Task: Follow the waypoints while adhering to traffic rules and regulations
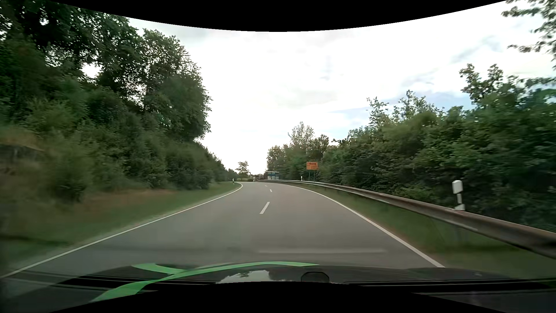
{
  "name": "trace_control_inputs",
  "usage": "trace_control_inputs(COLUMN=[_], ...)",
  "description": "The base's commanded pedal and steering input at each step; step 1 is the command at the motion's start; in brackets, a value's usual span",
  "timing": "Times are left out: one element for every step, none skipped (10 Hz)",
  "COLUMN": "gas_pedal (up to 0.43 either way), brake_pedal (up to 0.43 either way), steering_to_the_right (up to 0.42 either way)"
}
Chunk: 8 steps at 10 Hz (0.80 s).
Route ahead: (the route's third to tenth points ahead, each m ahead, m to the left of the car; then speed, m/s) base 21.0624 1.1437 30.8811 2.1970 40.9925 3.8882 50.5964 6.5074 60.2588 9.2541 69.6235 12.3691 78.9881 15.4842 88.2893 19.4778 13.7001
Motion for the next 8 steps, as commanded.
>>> trace_control_inputs(gas_pedal=[0.197,0.197,0.197,0.189,0.189,0.189,0.189,0.177], brake_pedal=[0.000,0.000,0.000,0.000,0.000,0.000,0.000,0.000], steering_to_the_right=[0.000,0.000,0.000,-0.001,-0.003,-0.006,-0.011,-0.015])
